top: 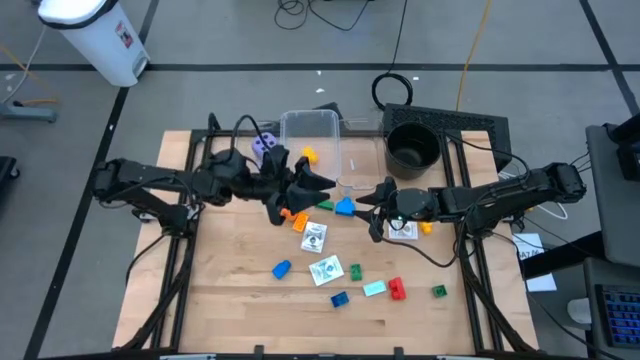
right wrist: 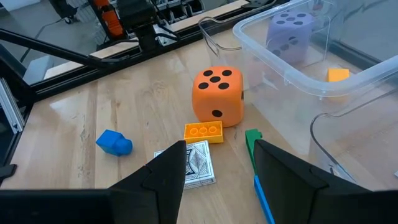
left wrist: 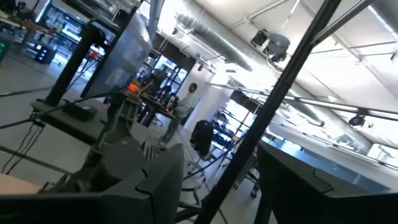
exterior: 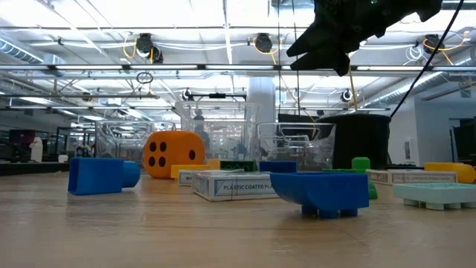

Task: Pick & Place Toys
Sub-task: Put the brown playing card box into the right transparent bin

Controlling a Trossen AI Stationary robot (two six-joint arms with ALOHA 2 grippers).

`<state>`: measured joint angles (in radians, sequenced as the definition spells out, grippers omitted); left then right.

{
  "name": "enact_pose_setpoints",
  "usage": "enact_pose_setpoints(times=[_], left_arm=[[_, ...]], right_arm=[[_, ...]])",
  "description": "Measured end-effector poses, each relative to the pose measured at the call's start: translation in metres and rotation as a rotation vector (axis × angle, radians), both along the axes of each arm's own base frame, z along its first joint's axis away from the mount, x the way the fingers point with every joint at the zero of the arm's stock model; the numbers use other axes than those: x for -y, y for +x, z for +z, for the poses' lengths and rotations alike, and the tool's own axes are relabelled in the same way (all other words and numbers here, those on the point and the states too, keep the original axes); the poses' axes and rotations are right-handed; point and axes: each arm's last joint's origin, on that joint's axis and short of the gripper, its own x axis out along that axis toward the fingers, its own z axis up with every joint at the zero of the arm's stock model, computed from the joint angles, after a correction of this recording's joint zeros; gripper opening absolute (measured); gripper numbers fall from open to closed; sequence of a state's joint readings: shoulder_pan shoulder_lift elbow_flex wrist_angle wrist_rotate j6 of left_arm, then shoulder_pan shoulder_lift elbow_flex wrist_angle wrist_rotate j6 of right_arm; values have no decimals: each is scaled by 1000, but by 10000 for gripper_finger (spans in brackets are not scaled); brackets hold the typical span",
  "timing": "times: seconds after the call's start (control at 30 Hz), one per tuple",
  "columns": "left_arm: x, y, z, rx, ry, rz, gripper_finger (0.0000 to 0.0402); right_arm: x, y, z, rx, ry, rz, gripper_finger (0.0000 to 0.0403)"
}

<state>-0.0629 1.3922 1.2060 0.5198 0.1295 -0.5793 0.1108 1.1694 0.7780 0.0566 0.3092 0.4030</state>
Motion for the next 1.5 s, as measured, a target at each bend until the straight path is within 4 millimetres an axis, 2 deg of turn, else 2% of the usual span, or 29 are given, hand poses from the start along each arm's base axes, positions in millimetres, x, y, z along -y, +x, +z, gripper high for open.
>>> enact_pose_setpoints(times=[0.53, 1.2, 1.3, 1.5], left_arm=[[7, 2, -8, -90, 8, -18, 209], [30, 1, -19, -203, 46, -86, 209], [28, 1, -19, -203, 48, -61, 209], [13, 3, -20, -202, 67, 14, 209]], right_arm=[[0, 0, 0, 0, 0, 0, 181], [0, 0, 0, 0, 0, 1, 181], [0, 0, 0, 0, 0, 0, 181], [0, 0, 1, 14, 6, -1, 181]])
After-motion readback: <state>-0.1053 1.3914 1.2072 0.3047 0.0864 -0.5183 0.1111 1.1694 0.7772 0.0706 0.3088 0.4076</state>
